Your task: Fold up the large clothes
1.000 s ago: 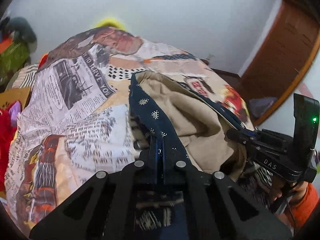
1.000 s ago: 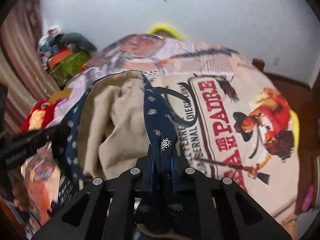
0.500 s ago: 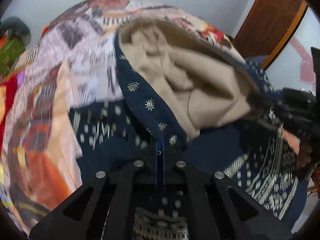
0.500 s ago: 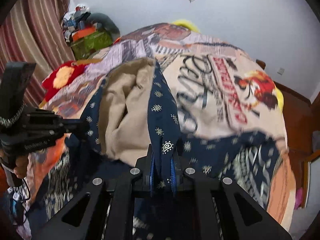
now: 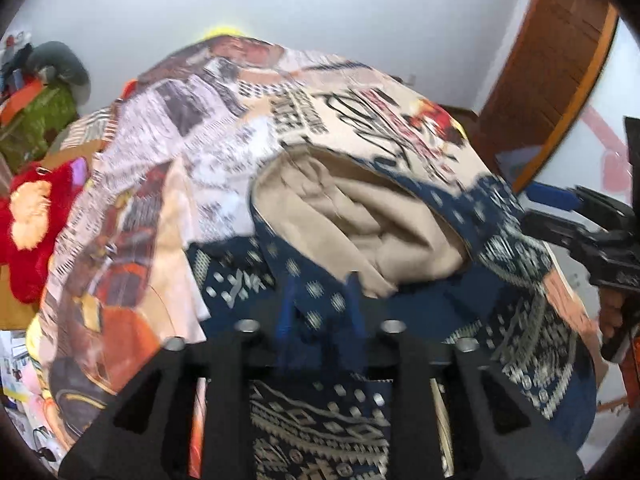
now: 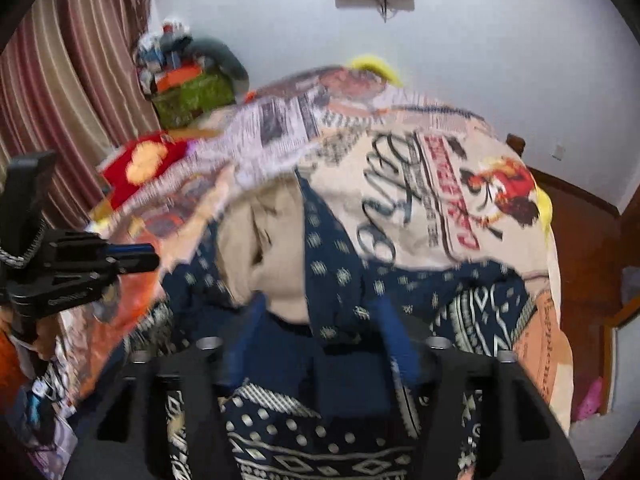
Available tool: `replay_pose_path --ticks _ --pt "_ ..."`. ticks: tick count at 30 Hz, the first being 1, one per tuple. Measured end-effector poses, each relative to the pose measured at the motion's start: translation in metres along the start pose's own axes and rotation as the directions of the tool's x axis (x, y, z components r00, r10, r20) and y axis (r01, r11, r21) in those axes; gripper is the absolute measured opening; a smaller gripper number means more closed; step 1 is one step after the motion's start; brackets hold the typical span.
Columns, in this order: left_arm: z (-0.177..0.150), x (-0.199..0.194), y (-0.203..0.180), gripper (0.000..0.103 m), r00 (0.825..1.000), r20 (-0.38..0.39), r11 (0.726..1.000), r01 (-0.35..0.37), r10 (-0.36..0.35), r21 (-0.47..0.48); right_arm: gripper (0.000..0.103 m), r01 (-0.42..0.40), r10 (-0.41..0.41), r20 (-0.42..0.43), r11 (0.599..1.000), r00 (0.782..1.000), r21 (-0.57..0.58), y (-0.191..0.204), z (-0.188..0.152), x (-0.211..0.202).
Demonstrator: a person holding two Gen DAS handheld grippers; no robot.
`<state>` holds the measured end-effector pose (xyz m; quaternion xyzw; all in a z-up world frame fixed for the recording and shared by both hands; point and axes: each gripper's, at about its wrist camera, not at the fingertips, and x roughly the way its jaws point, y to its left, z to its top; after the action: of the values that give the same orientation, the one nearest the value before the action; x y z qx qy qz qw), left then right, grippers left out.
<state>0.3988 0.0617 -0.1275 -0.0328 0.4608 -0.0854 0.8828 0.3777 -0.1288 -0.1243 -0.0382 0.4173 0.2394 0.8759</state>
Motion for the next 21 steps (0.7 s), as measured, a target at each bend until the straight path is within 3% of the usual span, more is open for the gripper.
replay_pose_path --ticks 1,5,10,14,19,20,21 --pt "0.004 0.002 0.002 0.044 1.000 0.006 1.000 -0.006 0.006 -0.011 0.064 -0.006 0.006 0.003 1.000 1.000 -0.004 0.000 0.007 0.001" --pt "0.027 0.028 0.015 0.046 0.999 -0.004 0.999 -0.034 0.034 -0.036 0.064 -0.018 0.017 -0.002 1.000 1.000 -0.006 0.001 0.032 0.020" --pt "0.046 0.068 0.036 0.046 0.997 -0.055 0.994 -0.061 0.056 -0.086 0.064 -0.065 0.069 -0.111 0.997 0.991 0.045 -0.006 0.063 0.084" --pt "0.056 0.104 0.054 0.046 0.994 -0.090 0.985 -0.077 0.064 -0.152 0.064 -0.112 0.136 -0.212 0.986 0.968 0.123 -0.010 0.074 0.141" --pt "0.061 0.132 0.062 0.046 0.993 -0.116 0.978 -0.019 -0.005 -0.209 0.064 -0.091 0.137 -0.269 0.980 0.953 0.179 -0.013 0.078 0.194" --pt "0.061 0.137 0.063 0.044 0.993 -0.118 0.976 -0.006 -0.021 -0.220 0.064 -0.089 0.138 -0.273 0.979 0.952 0.183 -0.013 0.079 0.198" --pt "0.062 0.140 0.063 0.035 0.993 -0.116 0.974 -0.002 -0.025 -0.226 0.063 -0.083 0.134 -0.278 0.979 0.951 0.187 -0.013 0.079 0.203"
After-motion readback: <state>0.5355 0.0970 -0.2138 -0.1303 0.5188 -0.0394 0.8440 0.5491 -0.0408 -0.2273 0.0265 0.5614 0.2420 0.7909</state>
